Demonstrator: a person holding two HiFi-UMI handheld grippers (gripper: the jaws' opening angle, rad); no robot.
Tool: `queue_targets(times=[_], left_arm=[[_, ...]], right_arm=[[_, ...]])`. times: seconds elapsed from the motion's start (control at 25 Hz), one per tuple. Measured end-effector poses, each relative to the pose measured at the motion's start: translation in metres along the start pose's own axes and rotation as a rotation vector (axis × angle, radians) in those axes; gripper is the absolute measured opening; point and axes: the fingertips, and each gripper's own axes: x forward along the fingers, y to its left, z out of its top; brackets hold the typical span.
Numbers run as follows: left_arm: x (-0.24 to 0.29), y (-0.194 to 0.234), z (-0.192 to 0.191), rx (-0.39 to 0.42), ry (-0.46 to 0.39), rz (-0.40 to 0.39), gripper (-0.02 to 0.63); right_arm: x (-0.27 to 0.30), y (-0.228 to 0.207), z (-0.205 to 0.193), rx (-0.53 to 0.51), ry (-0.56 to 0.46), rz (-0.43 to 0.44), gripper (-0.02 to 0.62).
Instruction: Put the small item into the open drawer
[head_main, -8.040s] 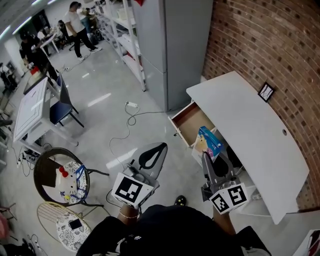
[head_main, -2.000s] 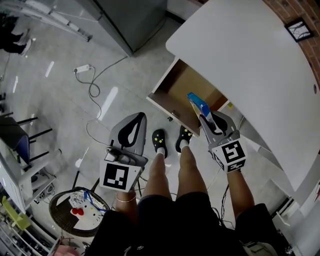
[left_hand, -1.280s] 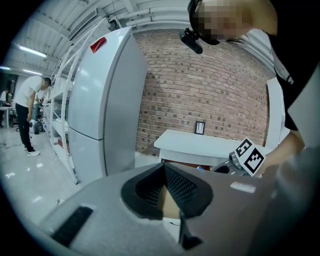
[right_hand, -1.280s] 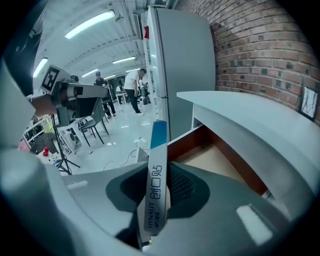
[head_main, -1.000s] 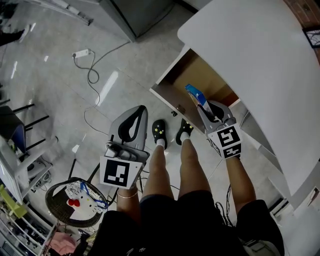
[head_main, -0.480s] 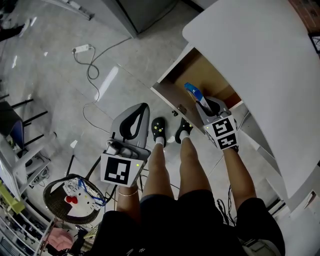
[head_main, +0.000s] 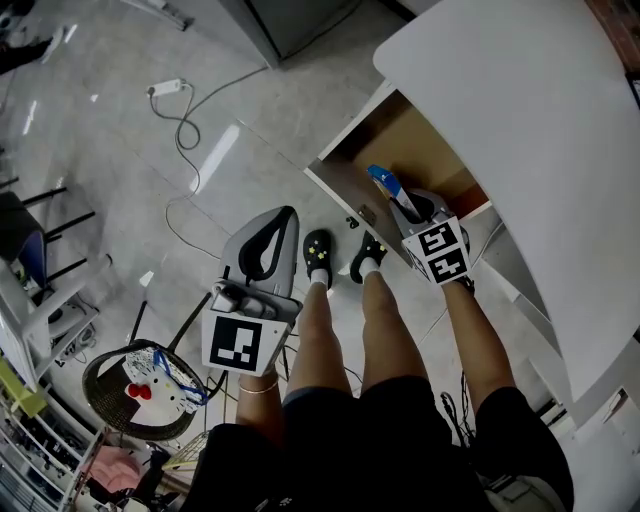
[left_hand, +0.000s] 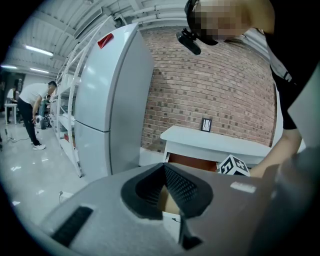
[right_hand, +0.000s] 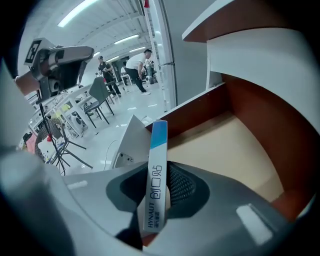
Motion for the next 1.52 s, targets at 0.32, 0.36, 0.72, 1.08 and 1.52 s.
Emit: queue_targets(times=[0.32,0.36,0.72,1.08,1.52], left_arm=[[-0.006,0.009,-0.006,-0.017,0.002,0.048,-0.006],[-0.007,0.010,-0.006,-0.019,0.001,0.053,-0.006],[-0.008,0.018,-0.007,-0.035,0.002,0.083,-0.006],[-0.011,0.024,-0.005,-0.042,-0.004,0.112,-0.006],[-0.012,0.030,-0.012,-0.056,0.004,0.124,-0.006]], right_arm=[[0.022,0.000,-0.010,-0.065,0.076,0.017,0.094],[0.024,0.001,-0.012,-0.072,0.084,0.021,0.094],[0.043,0.004,-0.014,-0.123,0.142,0.055,0.094],[0.055,0.006,-0.023,-0.151,0.194,0.078,0.094],[0.071,-0.001,-0.026,-0.133,0.228,0.064,0.094]])
